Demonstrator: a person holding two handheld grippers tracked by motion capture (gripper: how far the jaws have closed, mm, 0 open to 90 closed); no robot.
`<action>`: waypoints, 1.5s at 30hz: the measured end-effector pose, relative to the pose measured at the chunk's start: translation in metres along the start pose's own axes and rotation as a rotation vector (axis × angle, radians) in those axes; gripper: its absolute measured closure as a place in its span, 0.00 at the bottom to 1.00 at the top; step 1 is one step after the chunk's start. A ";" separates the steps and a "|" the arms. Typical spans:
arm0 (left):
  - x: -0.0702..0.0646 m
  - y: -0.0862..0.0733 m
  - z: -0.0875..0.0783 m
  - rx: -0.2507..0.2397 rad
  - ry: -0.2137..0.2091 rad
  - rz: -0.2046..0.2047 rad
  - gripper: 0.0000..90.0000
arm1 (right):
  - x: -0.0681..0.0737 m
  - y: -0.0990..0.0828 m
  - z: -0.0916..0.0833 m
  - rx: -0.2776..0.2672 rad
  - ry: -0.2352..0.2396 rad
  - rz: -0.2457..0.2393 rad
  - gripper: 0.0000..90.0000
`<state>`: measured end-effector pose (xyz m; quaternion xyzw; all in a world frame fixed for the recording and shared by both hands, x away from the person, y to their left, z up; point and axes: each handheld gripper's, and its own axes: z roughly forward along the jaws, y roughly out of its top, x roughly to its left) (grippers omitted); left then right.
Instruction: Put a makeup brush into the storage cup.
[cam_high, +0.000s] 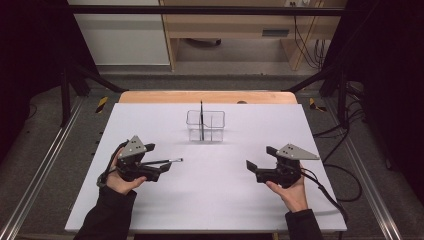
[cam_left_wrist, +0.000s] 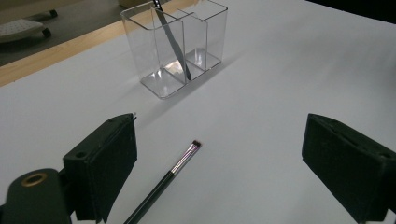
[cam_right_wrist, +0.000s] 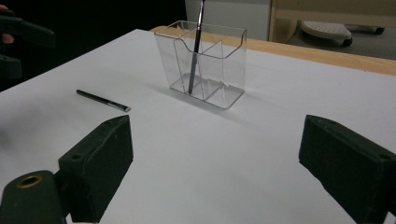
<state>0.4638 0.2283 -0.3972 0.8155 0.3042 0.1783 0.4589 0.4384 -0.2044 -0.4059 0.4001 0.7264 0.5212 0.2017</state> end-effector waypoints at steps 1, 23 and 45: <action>0.001 0.000 0.000 0.004 -0.001 0.001 0.10 | -0.001 -0.001 -0.001 0.003 -0.002 0.001 0.12; 0.016 0.005 0.004 0.131 0.007 0.057 0.13 | -0.002 -0.012 -0.016 0.015 -0.022 0.001 0.11; 0.025 -0.009 0.042 0.333 -0.005 0.106 0.17 | 0.002 -0.015 -0.016 0.030 -0.020 -0.008 0.11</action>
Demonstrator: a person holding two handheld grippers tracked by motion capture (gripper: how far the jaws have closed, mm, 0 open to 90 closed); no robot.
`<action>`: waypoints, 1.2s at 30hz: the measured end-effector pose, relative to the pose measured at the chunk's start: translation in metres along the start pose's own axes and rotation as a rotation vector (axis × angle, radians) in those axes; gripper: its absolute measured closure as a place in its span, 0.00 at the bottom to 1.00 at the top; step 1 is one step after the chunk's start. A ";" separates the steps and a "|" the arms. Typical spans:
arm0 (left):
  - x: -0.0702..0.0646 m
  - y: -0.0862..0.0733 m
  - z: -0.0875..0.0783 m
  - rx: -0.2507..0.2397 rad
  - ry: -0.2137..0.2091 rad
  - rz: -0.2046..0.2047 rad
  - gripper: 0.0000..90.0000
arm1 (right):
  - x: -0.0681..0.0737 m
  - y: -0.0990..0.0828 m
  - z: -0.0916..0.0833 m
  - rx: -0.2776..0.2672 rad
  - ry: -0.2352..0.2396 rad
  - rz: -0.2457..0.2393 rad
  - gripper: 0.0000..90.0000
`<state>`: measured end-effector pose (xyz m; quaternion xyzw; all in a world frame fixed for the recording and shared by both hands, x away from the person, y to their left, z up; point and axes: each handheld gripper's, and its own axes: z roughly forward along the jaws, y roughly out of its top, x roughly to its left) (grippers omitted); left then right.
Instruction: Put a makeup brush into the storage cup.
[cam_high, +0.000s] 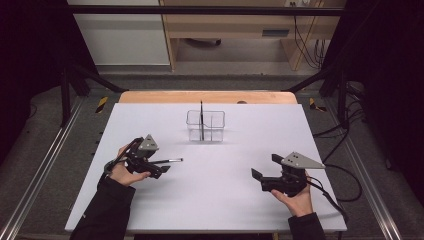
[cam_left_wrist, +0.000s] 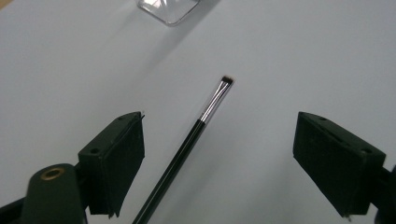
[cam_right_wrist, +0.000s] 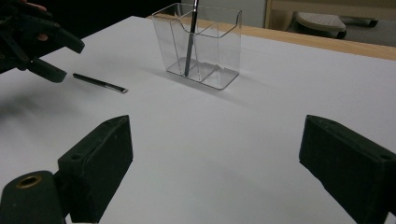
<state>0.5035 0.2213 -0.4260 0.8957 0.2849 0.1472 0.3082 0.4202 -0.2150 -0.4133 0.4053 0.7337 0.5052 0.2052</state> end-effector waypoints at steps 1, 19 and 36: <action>0.000 0.000 0.000 0.000 0.000 0.000 0.17 | 0.000 0.000 0.000 -0.001 0.002 0.001 0.11; 0.005 -0.006 0.023 0.060 -0.001 -0.029 0.26 | 0.002 -0.002 0.004 0.005 0.006 -0.002 0.11; 0.010 -0.011 0.033 0.060 -0.002 -0.061 0.48 | 0.003 -0.003 0.006 0.012 0.013 -0.007 0.10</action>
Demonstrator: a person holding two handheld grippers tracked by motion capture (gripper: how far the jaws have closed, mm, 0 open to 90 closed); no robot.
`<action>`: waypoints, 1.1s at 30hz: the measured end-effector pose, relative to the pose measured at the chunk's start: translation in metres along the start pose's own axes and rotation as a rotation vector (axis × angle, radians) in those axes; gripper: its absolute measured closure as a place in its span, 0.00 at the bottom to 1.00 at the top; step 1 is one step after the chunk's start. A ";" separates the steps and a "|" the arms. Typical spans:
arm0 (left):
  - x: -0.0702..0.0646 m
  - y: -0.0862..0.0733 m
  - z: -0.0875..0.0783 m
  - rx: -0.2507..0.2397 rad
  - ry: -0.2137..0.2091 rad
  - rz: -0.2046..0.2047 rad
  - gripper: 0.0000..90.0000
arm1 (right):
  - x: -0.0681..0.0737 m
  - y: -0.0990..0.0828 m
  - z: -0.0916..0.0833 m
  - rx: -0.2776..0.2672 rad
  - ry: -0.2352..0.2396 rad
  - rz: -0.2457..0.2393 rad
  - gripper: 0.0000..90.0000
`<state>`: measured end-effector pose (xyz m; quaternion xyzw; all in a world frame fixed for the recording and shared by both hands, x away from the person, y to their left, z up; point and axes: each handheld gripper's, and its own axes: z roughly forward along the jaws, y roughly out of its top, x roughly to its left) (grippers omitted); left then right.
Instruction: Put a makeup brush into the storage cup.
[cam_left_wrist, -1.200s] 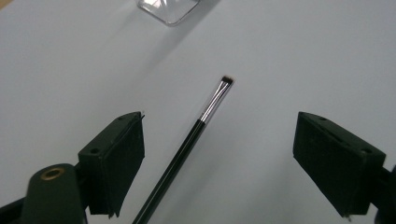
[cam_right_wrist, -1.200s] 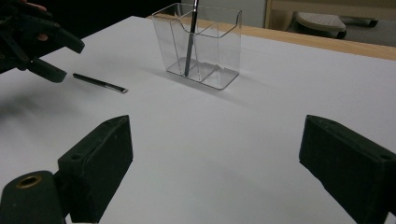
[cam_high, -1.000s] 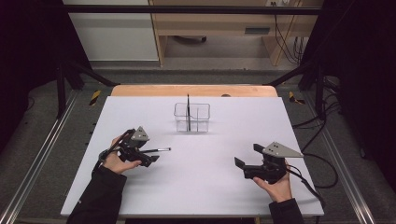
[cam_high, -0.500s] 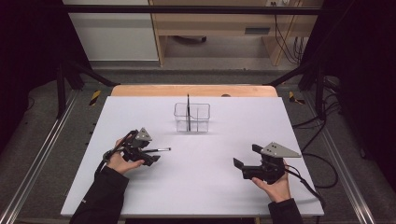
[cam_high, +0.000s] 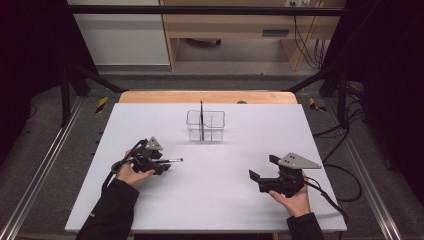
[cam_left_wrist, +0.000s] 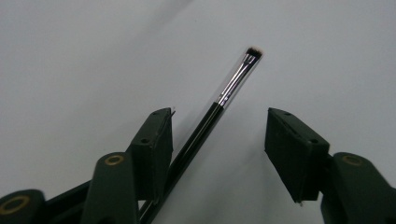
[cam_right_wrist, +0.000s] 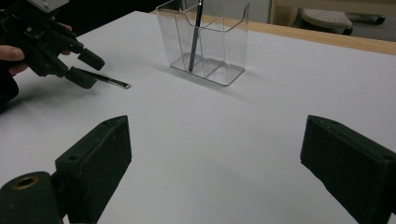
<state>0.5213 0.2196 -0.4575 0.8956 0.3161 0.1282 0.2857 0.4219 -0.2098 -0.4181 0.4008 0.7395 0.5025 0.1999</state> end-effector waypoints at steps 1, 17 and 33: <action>0.000 0.000 0.001 0.003 0.002 0.002 0.48 | 0.000 0.000 0.000 0.000 0.000 0.000 0.10; -0.002 -0.001 0.004 0.033 0.004 0.009 0.67 | 0.001 -0.001 0.001 0.003 0.002 0.000 0.10; -0.009 0.001 0.002 0.061 0.001 0.014 0.79 | 0.001 -0.001 0.001 0.005 0.001 -0.003 0.10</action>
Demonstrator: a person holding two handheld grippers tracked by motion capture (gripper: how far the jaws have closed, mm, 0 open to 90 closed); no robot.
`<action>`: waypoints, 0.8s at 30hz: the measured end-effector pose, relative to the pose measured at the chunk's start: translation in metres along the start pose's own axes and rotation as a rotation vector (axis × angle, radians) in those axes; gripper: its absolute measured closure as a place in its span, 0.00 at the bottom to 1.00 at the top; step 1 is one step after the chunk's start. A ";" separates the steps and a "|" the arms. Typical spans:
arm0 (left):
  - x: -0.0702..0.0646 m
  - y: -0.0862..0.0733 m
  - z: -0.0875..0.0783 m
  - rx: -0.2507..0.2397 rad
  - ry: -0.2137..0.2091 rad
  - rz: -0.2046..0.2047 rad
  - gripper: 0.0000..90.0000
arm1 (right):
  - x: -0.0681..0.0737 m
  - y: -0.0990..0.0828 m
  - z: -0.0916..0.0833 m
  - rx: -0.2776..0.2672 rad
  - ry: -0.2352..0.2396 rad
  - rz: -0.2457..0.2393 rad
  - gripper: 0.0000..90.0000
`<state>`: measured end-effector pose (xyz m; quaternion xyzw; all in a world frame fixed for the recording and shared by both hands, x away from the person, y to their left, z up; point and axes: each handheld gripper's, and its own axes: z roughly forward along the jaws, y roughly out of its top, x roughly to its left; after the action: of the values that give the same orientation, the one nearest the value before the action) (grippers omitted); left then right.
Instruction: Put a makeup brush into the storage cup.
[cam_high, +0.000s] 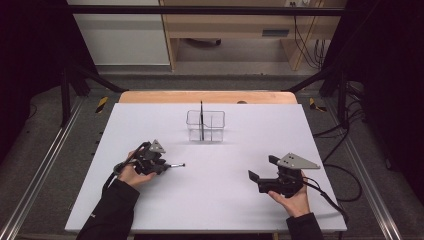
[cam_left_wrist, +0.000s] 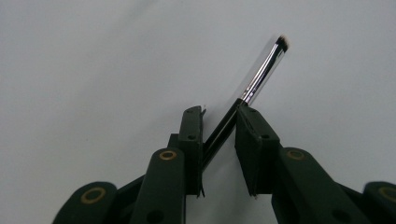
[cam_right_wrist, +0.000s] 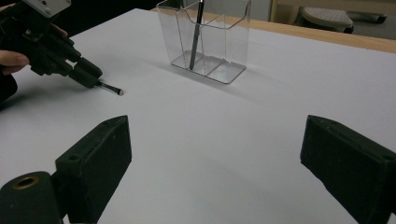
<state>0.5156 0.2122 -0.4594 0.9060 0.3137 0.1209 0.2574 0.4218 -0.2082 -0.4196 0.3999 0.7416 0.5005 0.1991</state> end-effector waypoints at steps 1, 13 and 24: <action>0.000 0.000 0.000 0.003 -0.002 -0.001 0.79 | 0.000 0.000 0.000 0.000 0.000 0.000 0.10; -0.004 -0.001 -0.004 0.039 -0.028 0.006 0.84 | 0.000 0.000 0.001 0.002 0.002 0.000 0.10; -0.005 -0.001 -0.006 0.058 -0.044 0.004 0.87 | 0.000 -0.001 0.001 0.004 0.004 -0.001 0.10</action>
<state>0.5083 0.2120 -0.4554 0.9161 0.3094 0.0924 0.2376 0.4221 -0.2075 -0.4205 0.3991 0.7432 0.4995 0.1971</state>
